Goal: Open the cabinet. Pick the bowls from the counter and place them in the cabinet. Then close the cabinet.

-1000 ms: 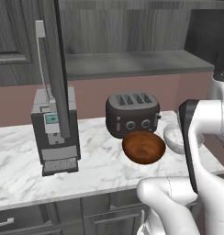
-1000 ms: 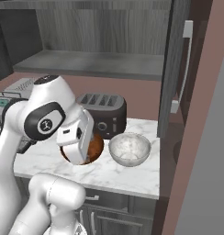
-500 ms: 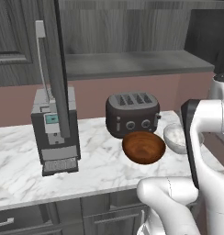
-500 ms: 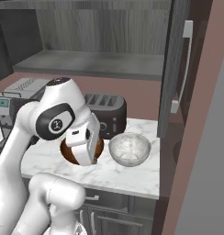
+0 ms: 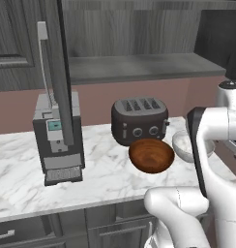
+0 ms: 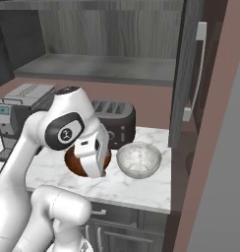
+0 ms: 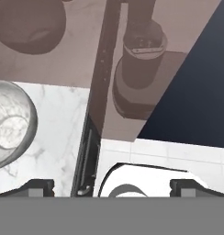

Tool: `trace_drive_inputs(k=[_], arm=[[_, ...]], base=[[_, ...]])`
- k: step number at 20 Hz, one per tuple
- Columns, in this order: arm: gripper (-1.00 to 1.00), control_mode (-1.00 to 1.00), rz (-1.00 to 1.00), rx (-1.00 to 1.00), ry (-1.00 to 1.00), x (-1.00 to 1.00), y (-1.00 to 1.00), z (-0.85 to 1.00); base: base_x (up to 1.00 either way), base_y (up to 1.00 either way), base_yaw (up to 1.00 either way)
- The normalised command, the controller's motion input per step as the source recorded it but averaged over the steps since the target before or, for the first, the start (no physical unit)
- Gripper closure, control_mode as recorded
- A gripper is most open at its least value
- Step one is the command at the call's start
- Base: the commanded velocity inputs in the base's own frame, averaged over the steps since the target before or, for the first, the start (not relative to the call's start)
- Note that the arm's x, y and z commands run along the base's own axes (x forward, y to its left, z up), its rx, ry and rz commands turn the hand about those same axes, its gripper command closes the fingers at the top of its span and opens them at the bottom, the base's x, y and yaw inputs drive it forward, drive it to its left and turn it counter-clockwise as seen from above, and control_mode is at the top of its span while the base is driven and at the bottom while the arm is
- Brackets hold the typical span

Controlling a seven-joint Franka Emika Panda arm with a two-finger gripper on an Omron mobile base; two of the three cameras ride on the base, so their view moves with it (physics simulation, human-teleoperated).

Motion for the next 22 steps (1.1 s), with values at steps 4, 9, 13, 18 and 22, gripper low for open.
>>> trace_drive_inputs(k=[4, 9, 13, 18, 22], arm=[[-1.00, -1.00, 0.00, 0.01, 0.07, 0.11, -0.09, -0.01], [-1.00, -1.00, 0.00, 0.00, 0.02, 0.20, -0.12, -0.03], [-1.00, -1.00, 0.00, 0.00, 0.00, 0.22, -0.16, -0.08], [-1.00, -1.00, 0.00, 0.00, -0.04, 0.26, -0.12, -0.18], [-1.00, -1.00, 0.00, 0.00, -0.05, 0.21, -0.07, -0.22]], base=[[0.00, 0.00, 0.00], [0.00, 0.00, 0.00], [0.00, 0.00, 0.00], [0.00, 0.00, 0.00], [0.00, 0.00, 0.00]])
